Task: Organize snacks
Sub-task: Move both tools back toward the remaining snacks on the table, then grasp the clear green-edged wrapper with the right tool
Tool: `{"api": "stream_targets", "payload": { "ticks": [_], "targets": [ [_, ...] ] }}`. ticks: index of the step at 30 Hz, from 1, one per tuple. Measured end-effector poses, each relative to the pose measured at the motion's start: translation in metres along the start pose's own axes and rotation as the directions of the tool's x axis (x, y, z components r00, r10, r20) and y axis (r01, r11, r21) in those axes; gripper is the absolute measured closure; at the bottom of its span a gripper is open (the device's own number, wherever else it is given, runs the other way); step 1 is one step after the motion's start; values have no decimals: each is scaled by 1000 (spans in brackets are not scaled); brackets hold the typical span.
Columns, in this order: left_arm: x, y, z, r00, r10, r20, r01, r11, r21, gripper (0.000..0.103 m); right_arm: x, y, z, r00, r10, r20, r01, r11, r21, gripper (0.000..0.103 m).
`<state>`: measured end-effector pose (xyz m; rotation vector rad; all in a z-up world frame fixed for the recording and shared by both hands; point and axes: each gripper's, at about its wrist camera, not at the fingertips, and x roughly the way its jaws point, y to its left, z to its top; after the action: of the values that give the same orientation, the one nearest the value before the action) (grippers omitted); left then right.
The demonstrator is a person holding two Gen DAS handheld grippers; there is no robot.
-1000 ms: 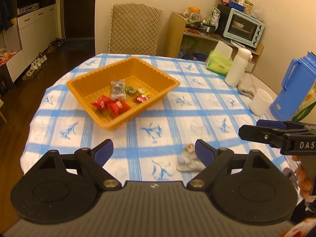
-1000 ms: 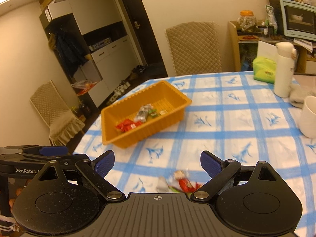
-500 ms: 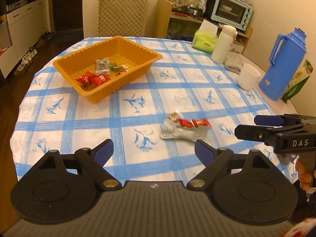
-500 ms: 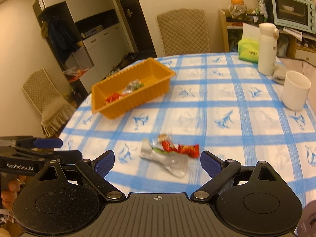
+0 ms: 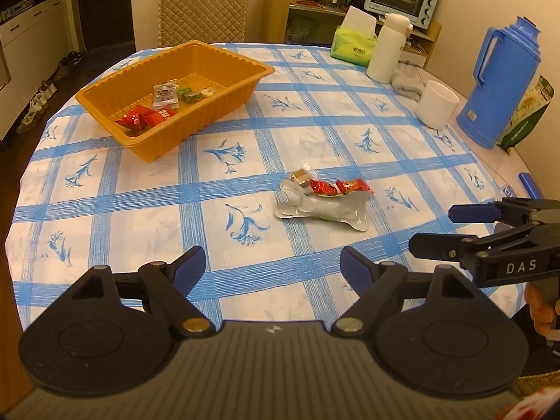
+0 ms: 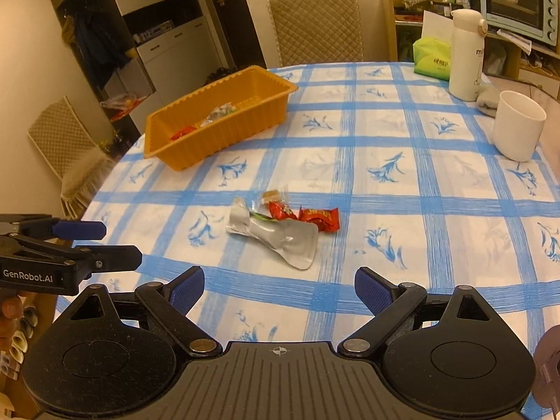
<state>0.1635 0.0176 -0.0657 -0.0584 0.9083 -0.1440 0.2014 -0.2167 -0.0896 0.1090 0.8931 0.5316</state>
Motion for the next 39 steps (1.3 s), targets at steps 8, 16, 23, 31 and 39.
{"api": "stream_targets", "payload": {
  "ticks": [8,16,23,31,39],
  "targets": [
    [20,-6,8,1000,-14,-11,14,998,56,28,12,-7,2,1000,-20,-12,20,1000,-5,16],
    [40,-5,19,999,-25,-26,27,996,85,30,24,-11,8,1000,-25,-14,25,1000,2,24],
    [52,5,27,999,-15,-37,18,996,85,31,39,-8,18,1000,-10,-15,9,1000,-19,32],
    [64,18,34,999,-7,-51,11,997,72,31,64,-4,34,1000,16,-19,-18,997,-70,40],
    [75,30,39,998,5,-66,-1,998,58,31,93,5,44,998,46,-50,-53,986,-157,50]
  ]
}}
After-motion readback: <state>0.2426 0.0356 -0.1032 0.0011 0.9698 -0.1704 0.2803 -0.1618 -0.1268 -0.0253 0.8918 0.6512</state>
